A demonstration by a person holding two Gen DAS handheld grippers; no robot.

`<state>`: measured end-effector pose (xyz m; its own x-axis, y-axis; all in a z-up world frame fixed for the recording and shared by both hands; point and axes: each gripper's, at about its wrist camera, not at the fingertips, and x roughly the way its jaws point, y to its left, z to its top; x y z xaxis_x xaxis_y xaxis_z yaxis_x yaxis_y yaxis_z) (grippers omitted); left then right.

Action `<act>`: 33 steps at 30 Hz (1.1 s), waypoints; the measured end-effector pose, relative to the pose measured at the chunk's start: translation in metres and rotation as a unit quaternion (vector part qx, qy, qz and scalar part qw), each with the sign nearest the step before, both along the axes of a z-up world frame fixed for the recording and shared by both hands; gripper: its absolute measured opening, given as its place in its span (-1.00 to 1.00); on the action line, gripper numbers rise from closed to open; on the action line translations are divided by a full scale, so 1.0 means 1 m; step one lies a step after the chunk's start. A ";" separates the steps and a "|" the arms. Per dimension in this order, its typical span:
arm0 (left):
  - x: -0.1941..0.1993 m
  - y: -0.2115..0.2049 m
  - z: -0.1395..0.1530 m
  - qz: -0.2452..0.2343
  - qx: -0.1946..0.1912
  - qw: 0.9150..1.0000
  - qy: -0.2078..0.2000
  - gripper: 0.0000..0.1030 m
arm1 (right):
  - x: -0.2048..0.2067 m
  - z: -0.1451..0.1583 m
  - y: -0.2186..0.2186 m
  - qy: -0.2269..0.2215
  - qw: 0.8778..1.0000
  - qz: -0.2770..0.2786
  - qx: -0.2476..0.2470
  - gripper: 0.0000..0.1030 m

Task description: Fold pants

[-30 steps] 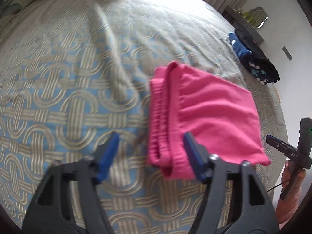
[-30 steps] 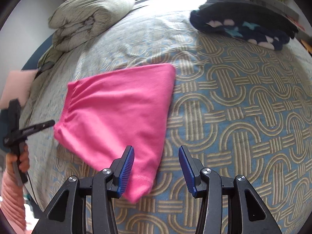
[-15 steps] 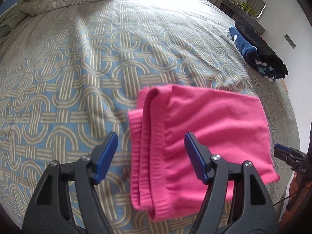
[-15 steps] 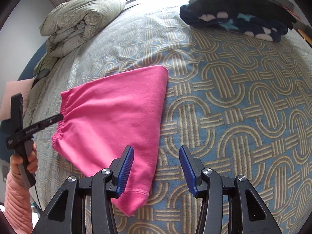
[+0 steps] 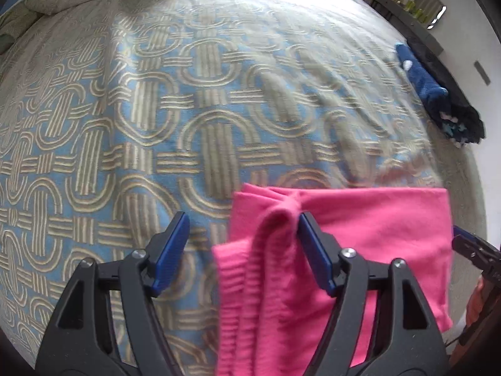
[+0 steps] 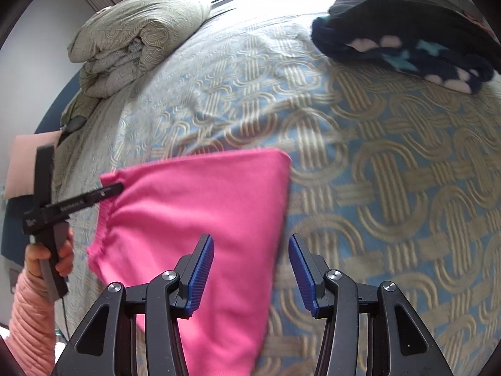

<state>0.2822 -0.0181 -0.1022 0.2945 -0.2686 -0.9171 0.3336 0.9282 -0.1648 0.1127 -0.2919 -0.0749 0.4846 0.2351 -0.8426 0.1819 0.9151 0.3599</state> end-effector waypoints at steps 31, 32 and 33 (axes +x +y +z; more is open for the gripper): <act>-0.055 0.042 -0.013 -0.018 -0.099 0.992 0.074 0.58 | -0.042 -0.027 -0.011 0.031 0.992 0.013 0.121 -0.04; -0.054 0.043 -0.013 -0.021 -0.104 0.992 0.074 0.58 | -0.040 -0.027 -0.011 0.028 0.991 0.014 0.127 -0.04; -0.052 0.044 -0.012 -0.025 -0.111 0.991 0.070 0.54 | -0.037 -0.028 -0.011 0.027 0.991 0.016 0.129 -0.02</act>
